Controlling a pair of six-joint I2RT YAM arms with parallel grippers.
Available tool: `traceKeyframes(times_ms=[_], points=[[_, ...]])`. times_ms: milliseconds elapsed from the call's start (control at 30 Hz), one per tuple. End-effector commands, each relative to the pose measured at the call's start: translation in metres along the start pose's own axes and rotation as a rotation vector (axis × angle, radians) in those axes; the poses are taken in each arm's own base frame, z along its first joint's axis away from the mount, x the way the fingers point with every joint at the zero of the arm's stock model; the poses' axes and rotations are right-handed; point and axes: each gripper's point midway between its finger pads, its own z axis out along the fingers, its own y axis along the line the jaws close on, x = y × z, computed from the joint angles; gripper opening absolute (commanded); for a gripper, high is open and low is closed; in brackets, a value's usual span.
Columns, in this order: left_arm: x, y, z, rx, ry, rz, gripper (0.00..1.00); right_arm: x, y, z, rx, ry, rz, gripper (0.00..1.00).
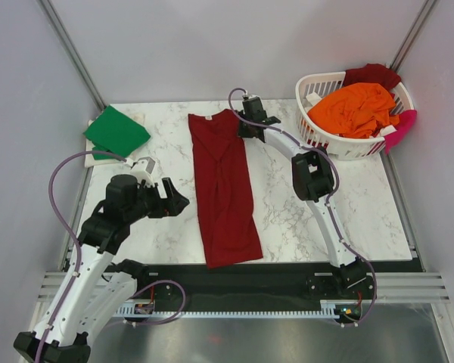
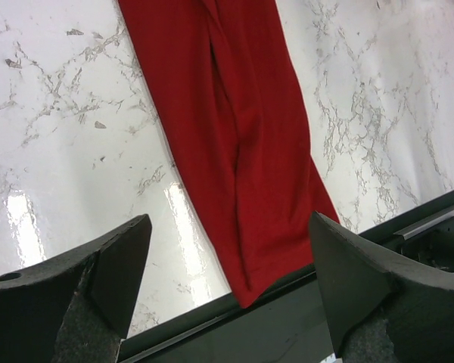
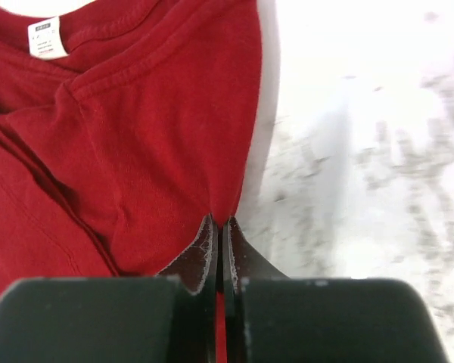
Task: Fold and stack the t-shirts
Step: Fold the tshirt
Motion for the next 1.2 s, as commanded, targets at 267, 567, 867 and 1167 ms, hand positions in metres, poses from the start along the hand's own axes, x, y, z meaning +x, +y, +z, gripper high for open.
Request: traceKeyframes(times_ms=[267,567,867,1167], points=[[-0.003,0.003,0.007,-0.027,-0.001,-0.032,0.91,-0.027,-0.093,0.004,0.196,-0.071,0.167,0.55],[-0.005,0.004,0.004,-0.034,-0.019,-0.033,0.89,-0.068,-0.069,-0.088,0.15,-0.102,0.11,0.98],[-0.007,0.008,0.003,-0.054,-0.032,-0.041,0.86,0.076,-0.039,-0.234,-0.021,0.086,0.235,0.76],[-0.009,0.005,-0.001,-0.039,-0.053,-0.038,0.86,0.218,0.017,-0.293,-0.224,0.299,0.247,0.49]])
